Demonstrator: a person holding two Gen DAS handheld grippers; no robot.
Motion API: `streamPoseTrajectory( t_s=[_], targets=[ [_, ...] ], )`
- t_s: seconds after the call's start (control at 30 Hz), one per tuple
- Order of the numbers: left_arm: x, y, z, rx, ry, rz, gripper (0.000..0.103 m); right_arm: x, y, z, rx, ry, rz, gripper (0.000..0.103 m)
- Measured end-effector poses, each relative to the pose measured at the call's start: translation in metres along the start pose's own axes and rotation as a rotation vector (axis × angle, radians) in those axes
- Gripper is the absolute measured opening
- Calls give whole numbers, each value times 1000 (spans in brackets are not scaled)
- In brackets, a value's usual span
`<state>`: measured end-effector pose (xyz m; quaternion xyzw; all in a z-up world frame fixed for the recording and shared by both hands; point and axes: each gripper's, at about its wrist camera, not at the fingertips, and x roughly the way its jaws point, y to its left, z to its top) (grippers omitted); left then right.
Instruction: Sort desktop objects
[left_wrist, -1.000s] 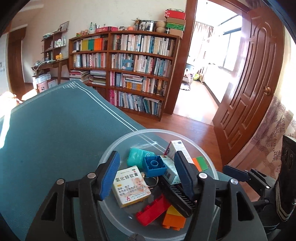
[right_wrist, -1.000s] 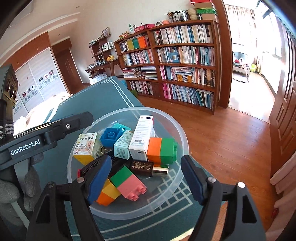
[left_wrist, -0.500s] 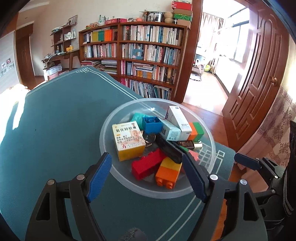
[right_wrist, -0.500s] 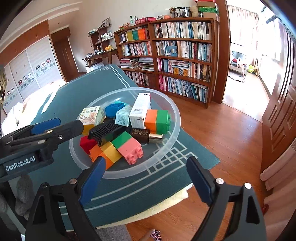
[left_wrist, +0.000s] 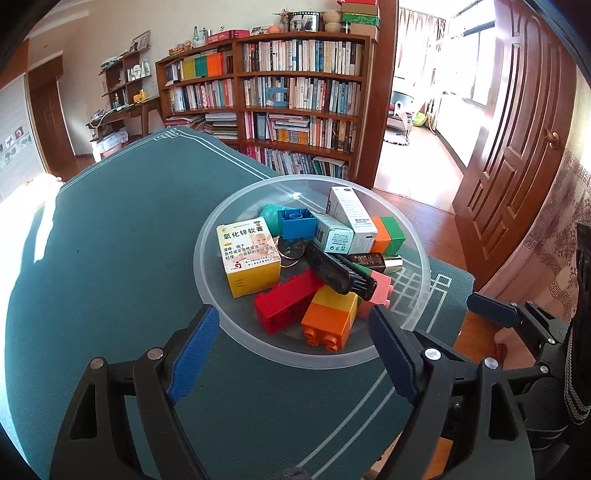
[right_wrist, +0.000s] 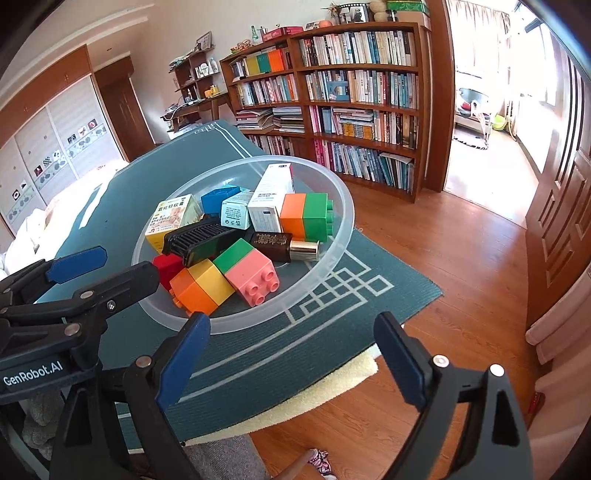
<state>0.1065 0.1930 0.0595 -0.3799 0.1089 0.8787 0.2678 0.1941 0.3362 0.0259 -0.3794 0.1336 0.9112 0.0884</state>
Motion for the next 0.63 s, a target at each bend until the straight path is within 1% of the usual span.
streamPoseTrajectory(
  t_s=[0.2, 0.4, 0.63],
  targets=[
    [1, 4, -2, 12, -6, 14, 85, -1, 7, 0, -29, -11, 2, 93],
    [-4, 1, -5, 56, -52, 27, 85, 2, 13, -1, -42, -5, 2, 93],
    [0, 1, -5, 53, -34, 31, 85, 1, 12, -2, -40, -9, -16, 93]
  ],
)
